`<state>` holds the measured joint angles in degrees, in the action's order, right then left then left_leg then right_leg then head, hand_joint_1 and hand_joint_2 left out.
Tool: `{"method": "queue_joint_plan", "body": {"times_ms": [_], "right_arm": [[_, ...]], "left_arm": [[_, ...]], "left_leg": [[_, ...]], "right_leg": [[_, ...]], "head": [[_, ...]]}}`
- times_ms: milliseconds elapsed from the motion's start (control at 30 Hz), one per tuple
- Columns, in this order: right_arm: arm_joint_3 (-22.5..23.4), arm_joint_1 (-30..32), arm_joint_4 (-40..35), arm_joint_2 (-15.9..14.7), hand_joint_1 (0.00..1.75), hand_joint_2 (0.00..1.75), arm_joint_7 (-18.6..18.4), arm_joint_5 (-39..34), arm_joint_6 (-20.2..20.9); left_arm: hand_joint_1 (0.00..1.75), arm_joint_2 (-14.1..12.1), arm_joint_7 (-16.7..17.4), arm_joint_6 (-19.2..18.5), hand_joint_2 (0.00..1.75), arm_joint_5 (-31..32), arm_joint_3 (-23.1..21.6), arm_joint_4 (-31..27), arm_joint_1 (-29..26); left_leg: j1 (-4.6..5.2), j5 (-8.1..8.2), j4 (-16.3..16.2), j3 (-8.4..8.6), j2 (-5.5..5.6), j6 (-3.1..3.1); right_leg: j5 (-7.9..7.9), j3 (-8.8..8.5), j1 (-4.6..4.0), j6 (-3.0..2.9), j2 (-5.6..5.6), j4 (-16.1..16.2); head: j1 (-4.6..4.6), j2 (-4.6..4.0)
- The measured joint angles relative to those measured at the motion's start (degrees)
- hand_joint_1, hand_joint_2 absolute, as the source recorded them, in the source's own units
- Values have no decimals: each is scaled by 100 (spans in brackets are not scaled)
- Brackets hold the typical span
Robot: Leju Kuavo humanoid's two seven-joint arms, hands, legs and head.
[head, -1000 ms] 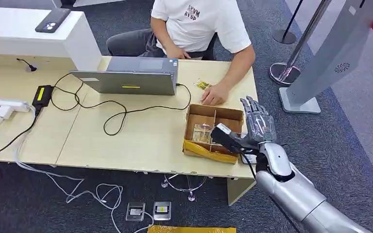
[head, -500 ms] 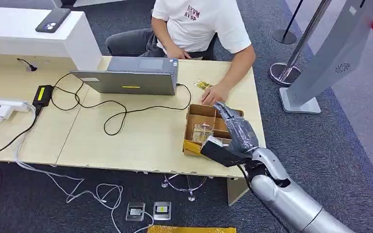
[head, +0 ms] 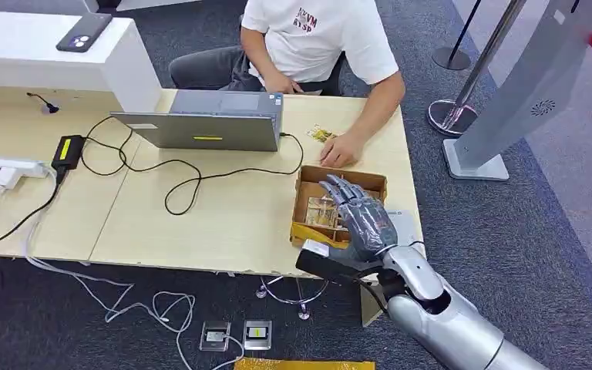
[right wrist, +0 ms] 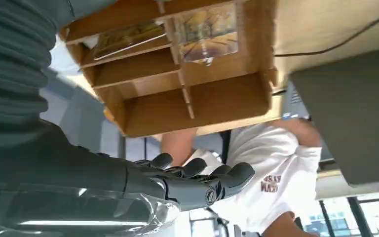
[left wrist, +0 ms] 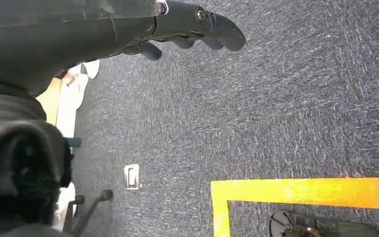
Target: Pass the card to the sensor for recognition and then transmit it.
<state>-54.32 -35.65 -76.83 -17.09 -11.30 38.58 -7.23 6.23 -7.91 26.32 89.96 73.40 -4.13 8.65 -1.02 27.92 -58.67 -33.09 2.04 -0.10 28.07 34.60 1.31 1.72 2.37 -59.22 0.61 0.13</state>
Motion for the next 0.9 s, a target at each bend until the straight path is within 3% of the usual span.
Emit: {"method": "queue_joint_plan", "body": {"times_ms": [133,367,900], "right_arm": [[-76,-13,28,-2,0,175,-445,491,249],[-216,-16,127,-31,0,175,-769,839,459],[-273,-6,295,-131,0,175,-859,904,500]], "left_arm": [[0,0,0,-4,0,0,0,2,0],[0,0,0,11,0,0,4,2,1],[0,0,0,15,0,0,4,4,1]], "left_leg": [[0,0,0,0,0,0],[0,0,0,0,0,0],[0,0,0,0,0,0]], "right_leg": [[0,0,0,0,0,0],[0,0,0,0,0,0],[0,1,0,0,1,0]], "head": [[0,0],[0,-2],[0,-2]]}}
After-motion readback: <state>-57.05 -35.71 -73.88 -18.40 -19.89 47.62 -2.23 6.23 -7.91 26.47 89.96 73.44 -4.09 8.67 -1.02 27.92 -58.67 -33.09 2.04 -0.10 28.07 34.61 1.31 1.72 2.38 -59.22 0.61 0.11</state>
